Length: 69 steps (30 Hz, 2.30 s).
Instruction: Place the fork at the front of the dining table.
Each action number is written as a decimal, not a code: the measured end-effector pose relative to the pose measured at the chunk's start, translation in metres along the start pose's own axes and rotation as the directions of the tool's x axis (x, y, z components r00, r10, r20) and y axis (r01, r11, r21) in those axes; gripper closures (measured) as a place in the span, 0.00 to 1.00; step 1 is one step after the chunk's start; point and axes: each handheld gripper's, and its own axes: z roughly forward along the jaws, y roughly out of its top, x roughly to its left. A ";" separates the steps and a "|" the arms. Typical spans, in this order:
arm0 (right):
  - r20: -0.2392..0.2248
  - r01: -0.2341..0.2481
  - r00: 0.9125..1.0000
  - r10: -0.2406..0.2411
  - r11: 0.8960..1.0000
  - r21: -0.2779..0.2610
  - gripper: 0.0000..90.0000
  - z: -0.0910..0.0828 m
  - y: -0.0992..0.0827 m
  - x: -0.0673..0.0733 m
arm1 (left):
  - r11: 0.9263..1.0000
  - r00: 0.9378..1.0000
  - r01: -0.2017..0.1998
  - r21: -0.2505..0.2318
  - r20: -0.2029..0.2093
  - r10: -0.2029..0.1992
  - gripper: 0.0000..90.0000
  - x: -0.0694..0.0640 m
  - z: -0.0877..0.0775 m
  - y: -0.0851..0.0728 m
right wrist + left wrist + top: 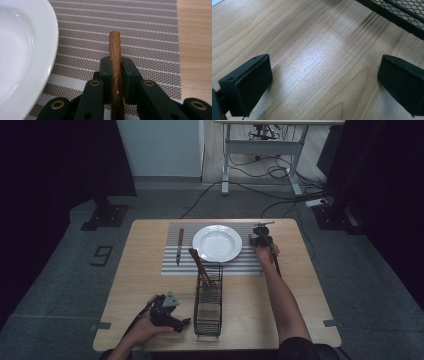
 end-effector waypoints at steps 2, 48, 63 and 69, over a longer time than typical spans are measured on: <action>0.005 0.014 1.000 -0.014 1.000 0.001 0.89 0.000 0.000 0.001 | 1.000 1.000 0.000 0.000 0.000 0.000 0.00 0.000 0.000 0.000; -0.003 0.043 0.999 -0.043 0.997 0.057 0.90 -0.005 -0.002 -0.005 | 1.000 1.000 -0.001 0.001 0.001 0.001 0.00 0.000 0.000 0.000; -0.017 0.029 0.999 -0.029 0.999 0.038 0.80 0.007 0.007 -0.003 | 1.000 1.000 -0.003 0.001 0.002 0.003 0.00 0.000 0.000 0.000; -0.009 0.042 0.999 -0.042 0.998 0.041 0.77 0.002 0.007 -0.010 | 1.000 1.000 -0.003 0.001 0.002 0.003 0.00 0.000 0.000 0.000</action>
